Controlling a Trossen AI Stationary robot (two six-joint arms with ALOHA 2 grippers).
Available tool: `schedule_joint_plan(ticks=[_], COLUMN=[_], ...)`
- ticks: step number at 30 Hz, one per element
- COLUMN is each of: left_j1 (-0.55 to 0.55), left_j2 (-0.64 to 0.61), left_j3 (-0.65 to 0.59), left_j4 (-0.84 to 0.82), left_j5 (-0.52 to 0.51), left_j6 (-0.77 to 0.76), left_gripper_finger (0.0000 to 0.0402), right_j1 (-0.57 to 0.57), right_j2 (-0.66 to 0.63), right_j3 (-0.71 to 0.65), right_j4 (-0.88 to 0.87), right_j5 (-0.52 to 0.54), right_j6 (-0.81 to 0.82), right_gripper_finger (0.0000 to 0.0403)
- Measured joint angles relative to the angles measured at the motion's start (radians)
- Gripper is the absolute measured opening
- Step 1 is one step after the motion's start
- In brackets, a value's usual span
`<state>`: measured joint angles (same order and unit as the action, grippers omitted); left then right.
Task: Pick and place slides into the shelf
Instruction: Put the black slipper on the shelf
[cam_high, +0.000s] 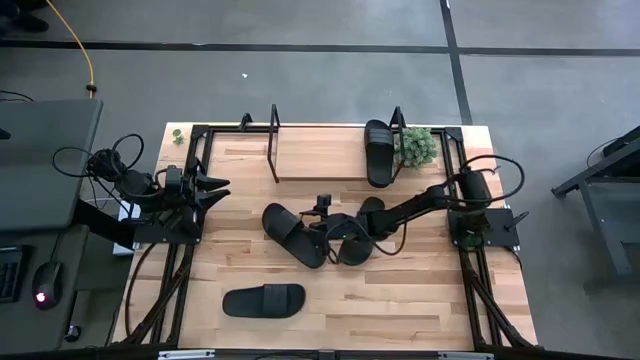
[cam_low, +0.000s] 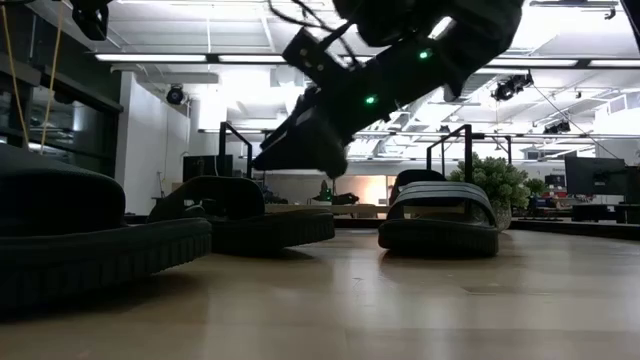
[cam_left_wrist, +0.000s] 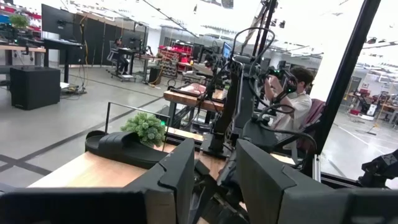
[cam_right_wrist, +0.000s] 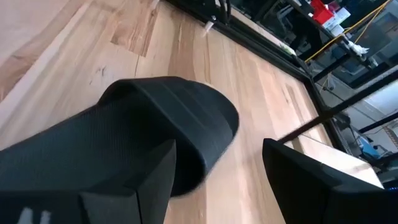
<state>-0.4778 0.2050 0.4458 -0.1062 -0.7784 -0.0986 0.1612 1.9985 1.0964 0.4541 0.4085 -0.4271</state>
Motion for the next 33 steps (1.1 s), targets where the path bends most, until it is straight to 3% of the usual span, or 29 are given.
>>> schedule_joint_plan(ticks=[17,22,33], left_j1=[0.000,0.000,0.000], left_j2=[0.001,0.001,0.002], left_j3=[0.000,0.000,0.000], left_j4=[0.000,0.000,0.000], left_j5=[0.000,0.000,0.000], left_j6=[0.000,0.000,0.000], left_gripper_finger=[0.0106,0.0106,0.0106], right_j1=[-0.004,-0.004,-0.004], right_j2=[0.182,0.196,0.196], right_j3=[0.224,0.237,0.237], right_j4=[-0.146,-0.142,-0.143], right_j5=[0.016,0.021,0.138], right_j6=[0.052,0.052,0.095], right_gripper_finger=[0.0232,0.0232,0.0219])
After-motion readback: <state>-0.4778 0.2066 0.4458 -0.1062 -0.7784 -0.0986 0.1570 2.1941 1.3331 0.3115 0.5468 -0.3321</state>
